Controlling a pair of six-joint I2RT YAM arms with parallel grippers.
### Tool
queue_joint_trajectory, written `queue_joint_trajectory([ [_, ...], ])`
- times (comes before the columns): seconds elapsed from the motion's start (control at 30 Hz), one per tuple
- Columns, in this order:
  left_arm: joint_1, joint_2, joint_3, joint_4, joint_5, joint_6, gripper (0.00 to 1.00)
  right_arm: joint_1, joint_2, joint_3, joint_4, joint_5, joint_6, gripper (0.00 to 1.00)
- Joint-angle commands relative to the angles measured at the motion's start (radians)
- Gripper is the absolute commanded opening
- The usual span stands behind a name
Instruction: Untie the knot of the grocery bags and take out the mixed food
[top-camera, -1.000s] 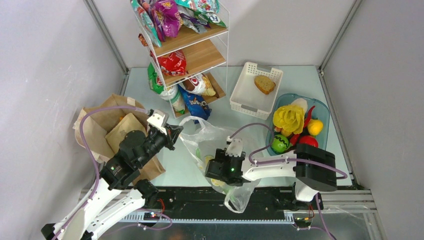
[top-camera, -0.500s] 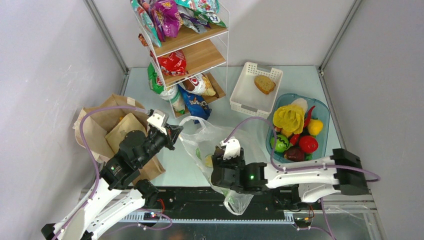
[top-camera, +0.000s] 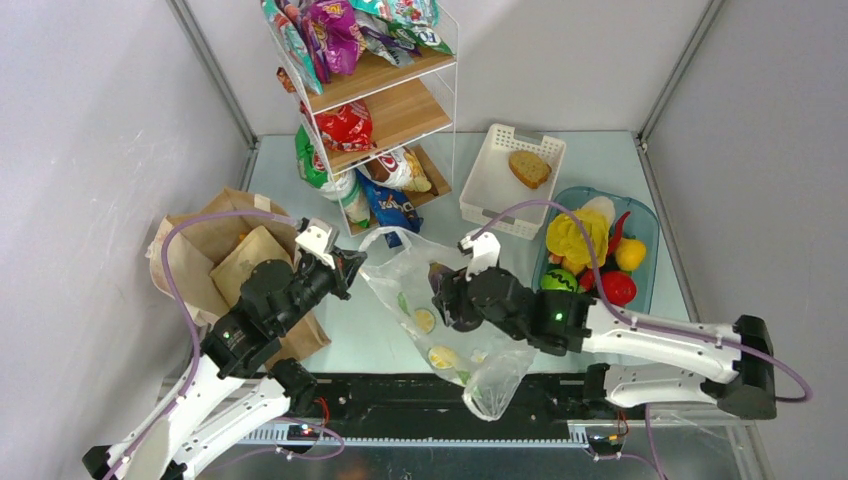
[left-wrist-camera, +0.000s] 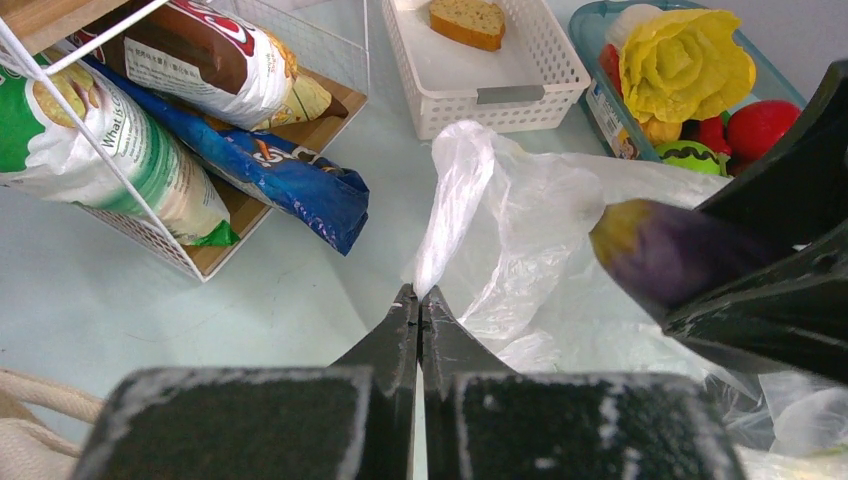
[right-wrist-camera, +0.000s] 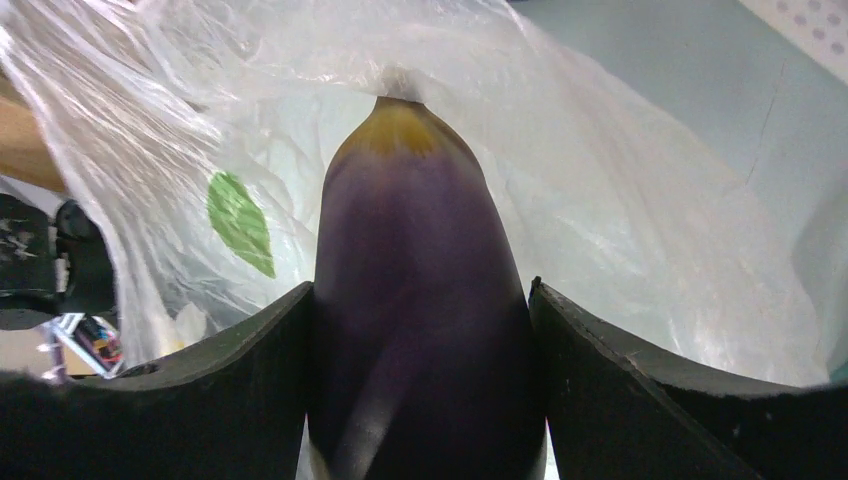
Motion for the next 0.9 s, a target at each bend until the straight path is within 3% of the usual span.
queue_joint_trajectory([
  [0.0, -0.002, 0.004, 0.016, 0.017, -0.007, 0.008, 0.0, -0.071, -0.112, -0.006, 0.084, -0.166, -0.107, 0.43],
  [0.43, -0.002, 0.006, 0.016, 0.015, -0.033, 0.006, 0.0, -0.434, -0.37, -0.007, -0.067, -0.219, -0.099, 0.46],
  [0.57, -0.002, 0.004, 0.016, 0.016, -0.033, 0.006, 0.0, -0.681, -0.39, -0.037, -0.125, -0.293, -0.11, 0.46],
  [0.7, -0.002, 0.004, 0.016, 0.016, -0.033, 0.007, 0.0, -1.03, -0.41, -0.115, -0.108, -0.456, -0.118, 0.46],
  [0.87, -0.003, 0.004, 0.016, 0.016, -0.03, 0.006, 0.0, -1.267, -0.439, -0.184, -0.108, -0.462, -0.079, 0.46],
])
